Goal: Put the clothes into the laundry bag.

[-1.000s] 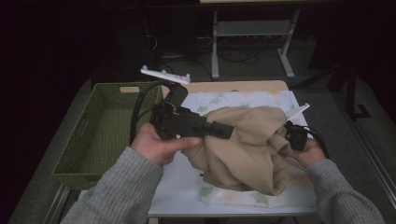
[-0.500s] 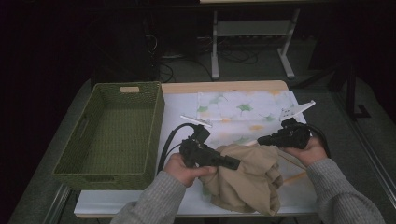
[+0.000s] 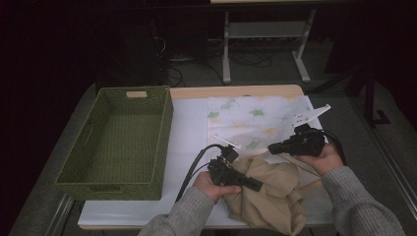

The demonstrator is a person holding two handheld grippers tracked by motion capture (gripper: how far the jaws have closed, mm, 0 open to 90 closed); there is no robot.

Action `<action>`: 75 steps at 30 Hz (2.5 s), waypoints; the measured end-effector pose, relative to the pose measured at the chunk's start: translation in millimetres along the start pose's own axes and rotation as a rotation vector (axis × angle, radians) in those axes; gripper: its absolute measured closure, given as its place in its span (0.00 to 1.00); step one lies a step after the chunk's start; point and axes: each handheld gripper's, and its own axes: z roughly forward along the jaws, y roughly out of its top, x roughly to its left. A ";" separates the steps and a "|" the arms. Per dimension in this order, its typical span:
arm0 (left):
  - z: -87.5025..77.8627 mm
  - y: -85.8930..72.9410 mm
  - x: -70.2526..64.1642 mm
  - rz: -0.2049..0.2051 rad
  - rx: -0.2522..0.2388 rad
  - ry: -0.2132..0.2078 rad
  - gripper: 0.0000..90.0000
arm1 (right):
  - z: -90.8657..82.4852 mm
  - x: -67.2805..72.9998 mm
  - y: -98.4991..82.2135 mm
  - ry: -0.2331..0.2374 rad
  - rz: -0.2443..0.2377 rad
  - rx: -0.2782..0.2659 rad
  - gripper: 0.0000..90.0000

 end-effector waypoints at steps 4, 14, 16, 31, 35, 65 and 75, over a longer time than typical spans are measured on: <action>4.2 2.5 -1.4 -0.009 -0.025 -0.044 0.94 | -1.5 2.8 0.7 0.003 -0.006 -0.001 0.98; -0.8 19.1 -8.5 0.003 -0.055 -0.060 0.94 | -5.9 11.1 11.5 0.009 -0.036 -0.011 0.97; -1.0 19.5 -11.3 0.010 -0.057 -0.079 0.94 | -5.2 11.2 12.2 0.012 -0.038 -0.005 0.98; 6.2 20.3 1.0 -0.037 -0.092 -0.027 0.94 | -8.0 13.0 12.9 0.006 -0.039 -0.019 0.98; 15.5 20.5 9.1 -0.075 -0.089 -0.015 0.94 | -9.9 15.0 12.9 0.002 -0.055 -0.028 0.98; -0.3 25.5 10.5 -0.079 -0.295 0.106 0.93 | -24.9 27.0 18.6 0.016 -0.084 -0.074 0.98; 12.8 7.7 27.6 -0.111 -0.292 0.276 0.85 | -6.1 22.2 9.5 0.017 -0.073 0.012 0.98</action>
